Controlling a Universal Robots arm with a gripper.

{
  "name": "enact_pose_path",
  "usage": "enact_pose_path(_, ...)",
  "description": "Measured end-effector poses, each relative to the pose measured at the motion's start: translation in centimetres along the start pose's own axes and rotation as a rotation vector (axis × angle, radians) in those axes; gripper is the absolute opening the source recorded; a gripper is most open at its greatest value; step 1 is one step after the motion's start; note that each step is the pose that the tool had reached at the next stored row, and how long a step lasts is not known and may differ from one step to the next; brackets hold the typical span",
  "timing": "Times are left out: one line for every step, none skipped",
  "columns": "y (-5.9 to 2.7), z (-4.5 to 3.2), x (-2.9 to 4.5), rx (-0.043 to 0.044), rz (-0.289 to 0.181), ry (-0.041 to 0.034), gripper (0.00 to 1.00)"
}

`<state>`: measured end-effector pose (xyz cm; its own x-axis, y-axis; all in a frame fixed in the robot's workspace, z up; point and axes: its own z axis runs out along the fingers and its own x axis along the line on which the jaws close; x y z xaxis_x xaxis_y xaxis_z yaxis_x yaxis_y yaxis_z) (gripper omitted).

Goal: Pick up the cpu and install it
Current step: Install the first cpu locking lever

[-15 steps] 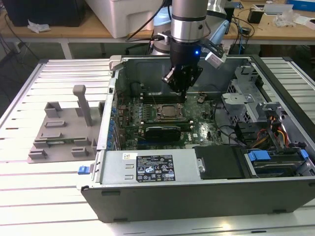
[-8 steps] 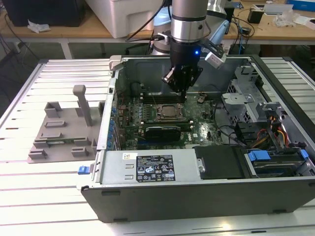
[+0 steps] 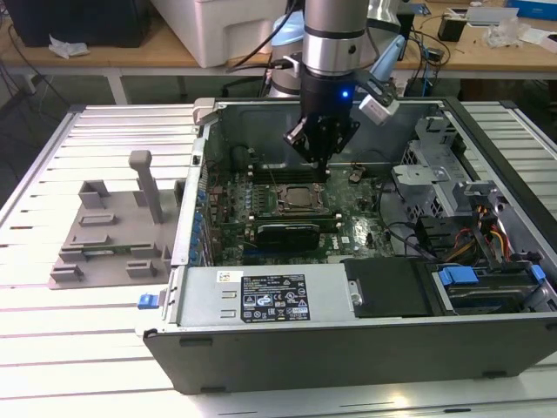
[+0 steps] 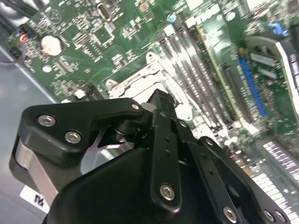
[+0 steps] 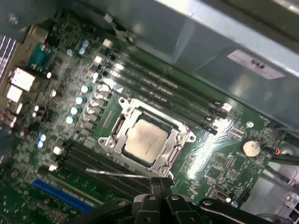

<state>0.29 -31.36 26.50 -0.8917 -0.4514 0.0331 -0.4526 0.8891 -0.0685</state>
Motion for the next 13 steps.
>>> enact_pose_path(0.0,-0.01,0.0,-0.0177,0.007,-0.0084,0.11)
enact_pose_path(0.0,0.0,0.0,-0.0384,0.018,-0.018,0.11)
enact_pose_path(0.0,0.0,0.0,-0.0447,0.029,-0.0204,0.11)
enact_pose_path(0.01,0.0,0.0,-0.0453,0.04,-0.0201,0.11)
enact_pose_path(0.01,0.0,0.0,-0.0456,0.051,-0.0197,0.11)
enact_pose_path(0.0,0.0,0.0,-0.0459,0.062,-0.0193,0.11)
enact_pose_path(0.0,0.0,0.0,-0.0461,0.074,-0.0185,0.11)
enact_pose_path(0.0,-0.01,0.0,-0.0465,0.095,-0.0175,0.11)
enact_pose_path(0.0,0.0,0.0,-0.047,0.117,-0.0166,0.11)
enact_pose_path(-0.01,-0.01,0.0,-0.0512,0.13,-0.0176,0.11)
enact_pose_path(-0.01,0.0,0.0,-0.0561,0.134,-0.0195,0.11)
enact_pose_path(0.0,0.0,0.0,-0.0641,0.138,-0.0227,0.11)
enact_pose_path(0.0,0.0,0.0,-0.078,0.144,-0.0283,0.11)
